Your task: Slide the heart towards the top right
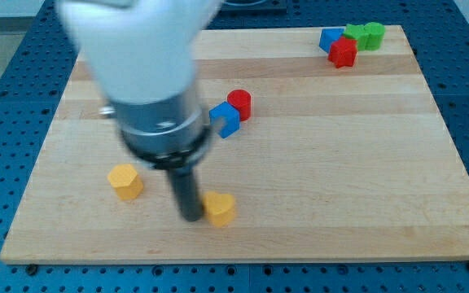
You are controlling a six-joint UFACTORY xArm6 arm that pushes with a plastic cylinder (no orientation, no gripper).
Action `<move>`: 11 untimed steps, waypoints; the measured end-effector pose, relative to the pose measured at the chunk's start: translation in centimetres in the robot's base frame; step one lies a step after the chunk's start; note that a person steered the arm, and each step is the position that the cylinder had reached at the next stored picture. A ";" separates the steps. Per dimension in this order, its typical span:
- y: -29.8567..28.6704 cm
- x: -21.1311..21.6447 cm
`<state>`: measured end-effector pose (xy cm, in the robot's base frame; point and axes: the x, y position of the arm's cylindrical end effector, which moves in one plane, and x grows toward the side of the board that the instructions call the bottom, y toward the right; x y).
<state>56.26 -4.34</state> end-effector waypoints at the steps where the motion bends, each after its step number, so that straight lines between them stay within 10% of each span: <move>1: 6.3 -1.1; 4: 7.8 2.7; 7: 13.1 -10.2; 9: 10.8 -3.0; 11: 13.5 -6.7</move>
